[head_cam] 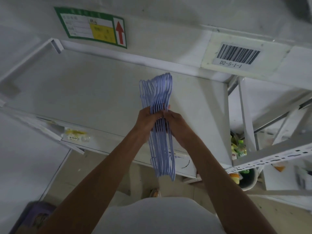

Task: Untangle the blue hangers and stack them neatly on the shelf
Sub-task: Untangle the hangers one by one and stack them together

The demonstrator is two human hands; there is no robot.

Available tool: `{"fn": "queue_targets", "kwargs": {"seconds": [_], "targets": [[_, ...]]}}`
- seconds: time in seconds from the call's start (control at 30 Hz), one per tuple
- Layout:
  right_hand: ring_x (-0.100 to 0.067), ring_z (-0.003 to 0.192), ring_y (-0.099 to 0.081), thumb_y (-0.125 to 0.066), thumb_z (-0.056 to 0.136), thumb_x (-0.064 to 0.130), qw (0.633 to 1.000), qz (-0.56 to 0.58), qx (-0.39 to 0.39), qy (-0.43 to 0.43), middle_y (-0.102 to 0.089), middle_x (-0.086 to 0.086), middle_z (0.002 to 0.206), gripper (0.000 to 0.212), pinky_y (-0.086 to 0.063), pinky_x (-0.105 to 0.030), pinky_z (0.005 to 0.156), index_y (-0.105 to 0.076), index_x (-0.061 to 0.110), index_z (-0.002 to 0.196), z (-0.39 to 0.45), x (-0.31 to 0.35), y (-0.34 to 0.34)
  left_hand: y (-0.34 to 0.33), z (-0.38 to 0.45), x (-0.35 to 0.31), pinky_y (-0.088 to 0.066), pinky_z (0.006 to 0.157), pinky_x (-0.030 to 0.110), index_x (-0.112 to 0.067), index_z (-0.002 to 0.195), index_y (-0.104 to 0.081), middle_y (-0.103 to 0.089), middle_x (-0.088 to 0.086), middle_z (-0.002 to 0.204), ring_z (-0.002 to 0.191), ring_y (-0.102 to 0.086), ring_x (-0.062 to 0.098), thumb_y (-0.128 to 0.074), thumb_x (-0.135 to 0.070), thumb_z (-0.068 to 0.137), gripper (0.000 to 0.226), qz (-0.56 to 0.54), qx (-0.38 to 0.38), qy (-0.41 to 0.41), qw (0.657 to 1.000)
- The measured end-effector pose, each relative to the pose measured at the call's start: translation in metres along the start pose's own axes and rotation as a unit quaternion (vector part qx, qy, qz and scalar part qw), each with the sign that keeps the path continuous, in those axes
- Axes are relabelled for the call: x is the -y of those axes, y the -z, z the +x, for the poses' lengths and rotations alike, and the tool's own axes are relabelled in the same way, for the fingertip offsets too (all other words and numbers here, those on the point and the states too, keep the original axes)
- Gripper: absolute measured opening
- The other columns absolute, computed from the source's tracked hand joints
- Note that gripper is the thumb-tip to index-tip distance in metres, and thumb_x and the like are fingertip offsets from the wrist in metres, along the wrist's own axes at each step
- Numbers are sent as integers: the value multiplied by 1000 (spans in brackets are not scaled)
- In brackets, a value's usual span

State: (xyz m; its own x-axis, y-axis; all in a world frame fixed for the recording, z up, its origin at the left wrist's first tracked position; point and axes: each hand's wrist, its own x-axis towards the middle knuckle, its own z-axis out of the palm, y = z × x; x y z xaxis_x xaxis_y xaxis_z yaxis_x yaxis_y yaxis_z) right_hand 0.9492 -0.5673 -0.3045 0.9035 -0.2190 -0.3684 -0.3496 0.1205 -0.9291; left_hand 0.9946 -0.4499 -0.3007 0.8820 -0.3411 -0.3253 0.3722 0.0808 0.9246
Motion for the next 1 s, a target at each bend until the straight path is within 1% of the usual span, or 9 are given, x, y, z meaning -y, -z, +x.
{"fn": "queue_targets", "kwargs": {"seconds": [0.1, 0.23, 0.3, 0.4, 0.47, 0.6, 0.73, 0.87, 1.0], "targets": [[-34, 108, -73, -42, 112, 25, 1000, -11, -11, 8, -73, -21, 119, 39, -57, -51, 99, -64, 2, 133, 18, 9, 8, -8, 21, -9, -63, 74, 34, -9, 121, -74, -77, 7, 117, 107, -74, 24, -69, -13, 95, 27, 5, 20, 21, 1000], [-40, 108, -72, -44, 111, 28, 1000, 4, -22, 11, -72, -25, 118, 40, -56, -58, 97, -64, 0, 131, 46, 20, 16, -19, 49, -24, -60, 91, 51, -6, 127, -70, -73, 15, 123, 113, -70, 33, -68, -16, 96, 32, 7, 19, 48, 999], [-38, 106, -73, -46, 109, 32, 1000, 22, -16, 6, -73, -22, 116, 40, -58, -57, 95, -66, 2, 127, 60, 23, 20, -19, 63, -31, -59, 91, 54, -6, 127, -69, -72, 17, 123, 112, -70, 36, -69, -20, 96, 34, 13, 24, 67, 997], [-37, 104, -74, -48, 108, 32, 998, 65, -7, -18, -74, -21, 113, 38, -59, -58, 92, -67, 2, 122, 72, 16, 21, -16, 77, -32, -63, 69, 36, -8, 124, -72, -75, 12, 118, 100, -74, 28, -68, -28, 96, 35, 44, 52, 103, 992], [-39, 102, -74, -48, 106, 38, 995, 92, 7, -41, -74, -23, 111, 42, -60, -57, 88, -67, 3, 121, 74, 4, 18, -13, 81, -25, -61, 65, 32, -12, 119, -75, -78, 9, 110, 94, -75, 25, -70, -37, 94, 36, 89, 53, 134, 986], [-30, 108, -74, -49, 102, 49, 989, 134, 23, -53, -74, -15, 119, 47, -60, -51, 93, -65, 12, 128, 72, -6, 13, -7, 88, -14, -62, 84, 44, -18, 115, -77, -79, 3, 111, 101, -76, 23, -78, -48, 82, 44, 96, 61, 168, 979], [-32, 109, -73, -45, 107, 49, 982, 167, 63, -63, -73, -18, 122, 50, -59, -53, 94, -61, 11, 135, 69, -2, 7, 0, 96, -16, -58, 93, 39, -14, 111, -77, -78, 2, 114, 106, -75, 18, -77, -35, 86, 33, 52, 100, 161, 981], [-40, 102, -71, -43, 105, 56, 973, 191, 109, -69, -72, -25, 115, 61, -59, -56, 92, -62, 5, 132, 63, -15, 4, 5, 103, -17, -61, 84, 30, -3, 121, -71, -77, 7, 117, 107, -74, 20, -73, -26, 91, 38, 52, 150, 142, 977], [-41, 102, -70, -43, 107, 50, 970, 192, 131, -70, -70, -30, 115, 62, -58, -51, 95, -56, -2, 138, 49, -36, 6, 1, 105, -18, -61, 88, 36, 4, 119, -69, -75, 18, 116, 109, -74, 26, -76, -11, 88, 36, 13, 168, 115, 979]]}}
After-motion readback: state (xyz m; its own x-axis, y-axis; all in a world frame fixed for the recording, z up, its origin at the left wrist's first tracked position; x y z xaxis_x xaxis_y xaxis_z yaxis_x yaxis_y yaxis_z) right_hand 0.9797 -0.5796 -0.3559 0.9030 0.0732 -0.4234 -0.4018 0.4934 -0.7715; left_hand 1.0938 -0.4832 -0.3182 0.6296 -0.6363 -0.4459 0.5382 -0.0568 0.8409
